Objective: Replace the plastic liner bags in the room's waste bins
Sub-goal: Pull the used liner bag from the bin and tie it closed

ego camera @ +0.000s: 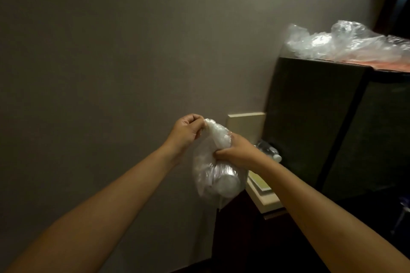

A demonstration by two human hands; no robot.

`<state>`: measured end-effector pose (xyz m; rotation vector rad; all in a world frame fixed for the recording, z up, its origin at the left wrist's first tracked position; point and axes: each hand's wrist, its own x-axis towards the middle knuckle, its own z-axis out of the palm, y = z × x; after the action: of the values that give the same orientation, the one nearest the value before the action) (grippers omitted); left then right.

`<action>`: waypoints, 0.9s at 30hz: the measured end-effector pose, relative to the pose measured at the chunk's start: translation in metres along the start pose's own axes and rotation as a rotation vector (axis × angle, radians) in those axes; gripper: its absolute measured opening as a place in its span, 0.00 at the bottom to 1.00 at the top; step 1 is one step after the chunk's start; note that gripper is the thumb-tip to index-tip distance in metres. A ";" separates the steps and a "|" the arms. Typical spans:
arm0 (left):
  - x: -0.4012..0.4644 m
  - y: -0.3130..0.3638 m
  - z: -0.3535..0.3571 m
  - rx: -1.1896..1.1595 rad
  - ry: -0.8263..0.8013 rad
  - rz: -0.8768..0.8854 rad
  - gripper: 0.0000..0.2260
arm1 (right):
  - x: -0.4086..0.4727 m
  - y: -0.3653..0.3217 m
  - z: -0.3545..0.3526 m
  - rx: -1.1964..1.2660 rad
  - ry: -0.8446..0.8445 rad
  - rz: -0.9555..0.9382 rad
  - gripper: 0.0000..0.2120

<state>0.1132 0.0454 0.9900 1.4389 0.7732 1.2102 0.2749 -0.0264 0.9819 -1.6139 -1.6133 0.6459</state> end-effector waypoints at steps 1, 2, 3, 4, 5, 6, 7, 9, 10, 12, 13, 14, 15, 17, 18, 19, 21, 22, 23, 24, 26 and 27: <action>0.000 -0.003 0.014 -0.005 -0.019 -0.006 0.08 | -0.006 0.009 -0.010 0.003 0.002 0.025 0.21; 0.000 -0.005 0.029 -0.014 -0.043 -0.015 0.08 | -0.013 0.017 -0.021 0.011 -0.001 0.054 0.23; -0.001 -0.008 0.044 -0.028 -0.069 -0.032 0.08 | -0.020 0.027 -0.030 0.013 -0.006 0.087 0.23; -0.002 -0.011 0.059 -0.052 -0.099 -0.056 0.08 | -0.028 0.036 -0.040 0.018 -0.015 0.117 0.24; -0.004 -0.015 0.073 -0.076 -0.132 -0.087 0.08 | -0.035 0.046 -0.051 0.034 -0.025 0.144 0.24; -0.006 -0.019 0.086 -0.094 -0.168 -0.120 0.08 | -0.044 0.055 -0.061 0.070 -0.041 0.169 0.23; -0.007 -0.022 0.098 -0.097 -0.203 -0.147 0.07 | -0.052 0.062 -0.070 0.116 -0.056 0.190 0.20; -0.009 -0.026 0.120 -0.089 -0.264 -0.171 0.07 | -0.071 0.074 -0.085 0.192 -0.047 0.234 0.17; -0.010 -0.027 0.130 -0.090 -0.294 -0.177 0.06 | -0.079 0.079 -0.093 0.210 -0.025 0.258 0.18; -0.012 -0.026 0.150 -0.098 -0.362 -0.191 0.05 | -0.091 0.089 -0.104 0.212 0.023 0.294 0.20; -0.013 -0.027 0.158 -0.101 -0.395 -0.198 0.05 | -0.095 0.094 -0.109 0.204 0.046 0.302 0.20; -0.014 -0.028 0.166 -0.103 -0.430 -0.205 0.04 | -0.099 0.100 -0.113 0.193 0.072 0.309 0.19; -0.014 -0.031 0.174 -0.096 -0.469 -0.211 0.04 | -0.103 0.105 -0.117 0.179 0.100 0.313 0.16; -0.015 -0.038 0.188 -0.059 -0.555 -0.223 0.03 | -0.111 0.114 -0.122 0.143 0.166 0.322 0.10; -0.015 -0.042 0.196 -0.048 -0.592 -0.226 0.03 | -0.115 0.118 -0.124 0.125 0.190 0.329 0.09; -0.015 -0.048 0.203 -0.047 -0.617 -0.230 0.04 | -0.120 0.123 -0.125 0.104 0.207 0.342 0.08; -0.017 -0.059 0.218 -0.080 -0.658 -0.254 0.05 | -0.131 0.130 -0.131 0.066 0.231 0.374 0.08; -0.019 -0.065 0.227 -0.100 -0.685 -0.275 0.04 | -0.137 0.135 -0.136 0.058 0.243 0.397 0.07; -0.021 -0.072 0.236 -0.112 -0.717 -0.296 0.05 | -0.144 0.140 -0.141 0.052 0.258 0.423 0.07; -0.025 -0.079 0.245 -0.116 -0.750 -0.315 0.08 | -0.150 0.145 -0.145 0.042 0.281 0.452 0.07; -0.034 -0.094 0.264 -0.091 -0.814 -0.322 0.15 | -0.165 0.157 -0.155 0.012 0.343 0.521 0.07; -0.039 -0.102 0.274 -0.049 -0.849 -0.301 0.19 | -0.172 0.164 -0.160 0.004 0.374 0.558 0.08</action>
<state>0.3774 -0.0503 0.8996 1.5399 0.3362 0.3114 0.4874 -0.2085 0.9195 -2.0555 -0.8925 0.5729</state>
